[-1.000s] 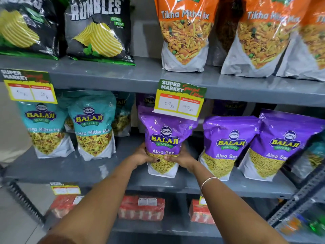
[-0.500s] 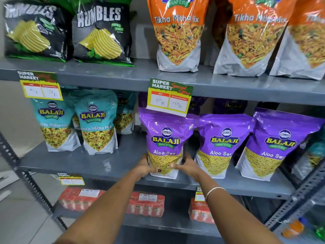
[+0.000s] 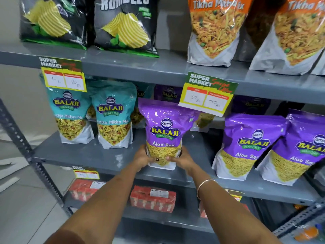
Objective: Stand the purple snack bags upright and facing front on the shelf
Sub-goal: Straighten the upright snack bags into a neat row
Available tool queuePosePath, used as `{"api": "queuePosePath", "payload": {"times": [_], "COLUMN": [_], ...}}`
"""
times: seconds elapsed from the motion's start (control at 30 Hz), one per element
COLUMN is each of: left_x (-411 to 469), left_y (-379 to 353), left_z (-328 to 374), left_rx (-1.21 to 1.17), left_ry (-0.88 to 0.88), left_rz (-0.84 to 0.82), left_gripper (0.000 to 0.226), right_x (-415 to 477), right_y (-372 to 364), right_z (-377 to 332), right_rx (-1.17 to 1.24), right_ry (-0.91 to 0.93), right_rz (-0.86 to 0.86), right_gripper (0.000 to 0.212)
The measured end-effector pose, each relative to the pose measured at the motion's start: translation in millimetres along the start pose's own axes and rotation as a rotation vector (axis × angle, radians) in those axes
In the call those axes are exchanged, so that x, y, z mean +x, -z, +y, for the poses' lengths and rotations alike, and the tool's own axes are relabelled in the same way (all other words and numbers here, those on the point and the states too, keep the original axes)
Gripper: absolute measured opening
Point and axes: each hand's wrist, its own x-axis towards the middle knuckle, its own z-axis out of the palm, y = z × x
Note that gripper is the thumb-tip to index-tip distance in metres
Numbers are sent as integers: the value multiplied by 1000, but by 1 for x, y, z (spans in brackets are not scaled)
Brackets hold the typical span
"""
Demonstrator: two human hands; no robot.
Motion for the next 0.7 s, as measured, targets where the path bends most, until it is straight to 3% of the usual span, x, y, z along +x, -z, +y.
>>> {"api": "queuePosePath", "payload": {"times": [0.2,0.3,0.33,0.37,0.4,0.43,0.47,0.53,0.63,0.7], "left_x": [19,18,17,16,12,9,8,3,-8,-15], "left_y": [18,18,18,19,17,14,13,-3,-38,-69], "left_z": [-11,-12,-12,-11,-9,-7,-6,4,22,33], "left_rx": [5,28,63,114,173,213,237,260,277,243], "left_ry": [16,136,198,262,323,370,398,408,375,318], "left_rz": [-6,-76,-135,-201,-275,-330,-378,-463,-551,-563], "left_gripper": [79,78,65,41,18,11,18,23,21,17], "right_x": [10,3,1,-1,-4,-9,-15,-26,-38,-52], "right_y": [-19,-13,-7,-1,10,22,32,64,115,149], "right_z": [-6,-4,-1,0,5,5,4,10,30,34], "right_rx": [-17,-57,-92,-148,-238,-359,-466,-606,-690,-727], "right_ry": [25,-28,-58,-103,-150,-200,-263,-410,-731,-754], "right_rz": [-18,-28,-18,-3,21,45,50,41,-130,-91], "right_gripper": [73,79,84,84,71,43,21,33,35,30]}}
